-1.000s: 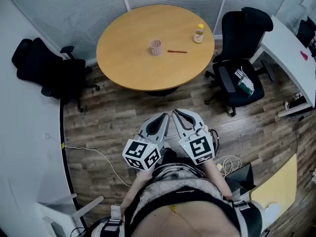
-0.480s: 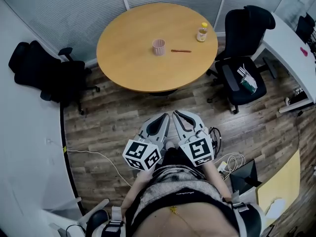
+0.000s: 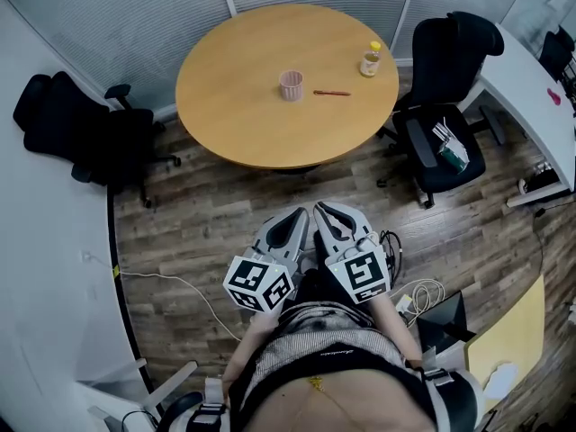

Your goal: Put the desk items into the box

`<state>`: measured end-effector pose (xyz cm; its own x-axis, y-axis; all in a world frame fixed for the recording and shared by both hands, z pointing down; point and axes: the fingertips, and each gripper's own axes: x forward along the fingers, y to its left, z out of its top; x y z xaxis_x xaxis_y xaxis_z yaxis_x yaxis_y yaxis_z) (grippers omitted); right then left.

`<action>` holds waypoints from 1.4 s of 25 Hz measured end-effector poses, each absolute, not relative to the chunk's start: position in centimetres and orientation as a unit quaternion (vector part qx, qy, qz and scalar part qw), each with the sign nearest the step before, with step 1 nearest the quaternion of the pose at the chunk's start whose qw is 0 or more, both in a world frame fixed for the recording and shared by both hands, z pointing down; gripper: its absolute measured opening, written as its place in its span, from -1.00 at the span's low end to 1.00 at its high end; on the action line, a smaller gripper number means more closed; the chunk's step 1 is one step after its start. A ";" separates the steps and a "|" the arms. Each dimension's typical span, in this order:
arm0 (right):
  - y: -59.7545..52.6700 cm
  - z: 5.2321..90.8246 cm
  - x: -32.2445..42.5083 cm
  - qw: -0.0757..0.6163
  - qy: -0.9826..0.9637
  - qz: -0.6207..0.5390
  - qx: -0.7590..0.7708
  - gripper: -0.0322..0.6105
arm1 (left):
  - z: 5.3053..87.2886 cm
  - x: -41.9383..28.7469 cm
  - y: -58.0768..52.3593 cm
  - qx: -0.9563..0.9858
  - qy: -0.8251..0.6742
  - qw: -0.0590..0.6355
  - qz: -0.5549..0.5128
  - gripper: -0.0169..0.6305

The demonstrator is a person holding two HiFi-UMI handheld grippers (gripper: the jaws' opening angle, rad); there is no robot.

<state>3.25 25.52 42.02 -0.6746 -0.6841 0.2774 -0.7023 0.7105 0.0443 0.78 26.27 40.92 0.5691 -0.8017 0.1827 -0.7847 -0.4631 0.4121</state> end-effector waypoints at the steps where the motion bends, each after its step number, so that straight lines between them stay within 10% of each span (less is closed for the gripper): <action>1: 25.3 42.0 3.2 0.137 -0.915 0.033 0.378 -0.81 | 40.9 0.7 26.1 0.855 -0.465 0.230 -0.020 -0.94; 35: 5.7 41.2 3.6 0.127 -0.940 0.025 0.315 -0.81 | 40.3 1.5 7.0 0.830 -0.514 0.217 -0.023 -0.94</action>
